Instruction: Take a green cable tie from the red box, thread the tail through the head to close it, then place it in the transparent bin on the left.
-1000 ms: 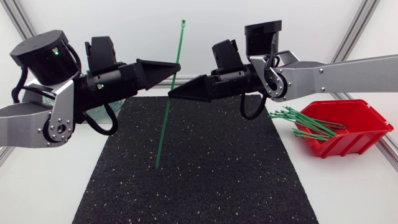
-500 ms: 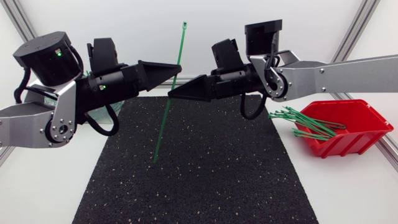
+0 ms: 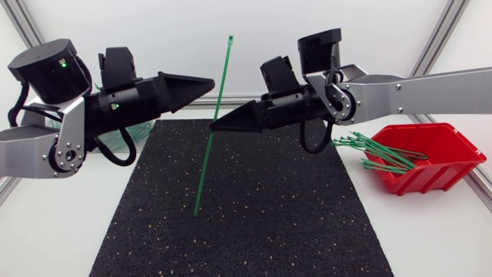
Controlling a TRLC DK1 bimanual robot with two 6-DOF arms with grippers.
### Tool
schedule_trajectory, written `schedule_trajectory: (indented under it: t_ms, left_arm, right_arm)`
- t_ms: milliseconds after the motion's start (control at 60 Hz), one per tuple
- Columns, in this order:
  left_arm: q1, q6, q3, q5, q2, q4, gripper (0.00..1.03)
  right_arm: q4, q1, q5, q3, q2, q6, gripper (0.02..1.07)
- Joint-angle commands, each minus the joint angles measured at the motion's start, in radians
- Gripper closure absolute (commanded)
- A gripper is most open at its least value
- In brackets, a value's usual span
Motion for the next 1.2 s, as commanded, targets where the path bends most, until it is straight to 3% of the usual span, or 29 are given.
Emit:
schedule_trajectory:
  t_ms: [0, 200, 267, 400, 567, 983, 1183]
  left_arm:
    - [0.025, -0.023, 0.015, 0.044, -0.007, -0.001, 0.52]
    - [0.1, -0.018, 0.03, 0.213, -0.028, -0.021, 0.49]
    - [0.125, -0.011, 0.026, 0.262, -0.028, -0.021, 0.49]
    - [0.139, 0.038, 0.004, 0.335, -0.027, -0.021, 0.49]
    - [0.122, 0.107, -0.009, 0.368, 0.016, -0.021, 0.49]
    - [0.064, 0.362, -0.037, 0.378, 0.138, -0.049, 0.5]
    - [0.027, 0.368, -0.037, 0.358, 0.128, -0.059, 0.5]
  right_arm:
    - [-0.106, -0.009, -0.005, 0.045, 0.0, -0.118, 1.01]
    - [-0.49, 0.001, 0.074, 0.119, 0.016, -0.465, 1.01]
    - [-0.562, 0.006, 0.101, 0.127, 0.014, -0.537, 1.01]
    - [-0.608, 0.012, 0.153, 0.125, 0.013, -0.589, 1.01]
    - [-0.668, 0.02, 0.214, 0.122, 0.014, -0.666, 1.01]
    - [-0.757, 0.029, 0.245, 0.076, 0.019, -0.783, 1.01]
    - [-0.761, 0.041, 0.245, 0.045, 0.033, -0.803, 1.01]
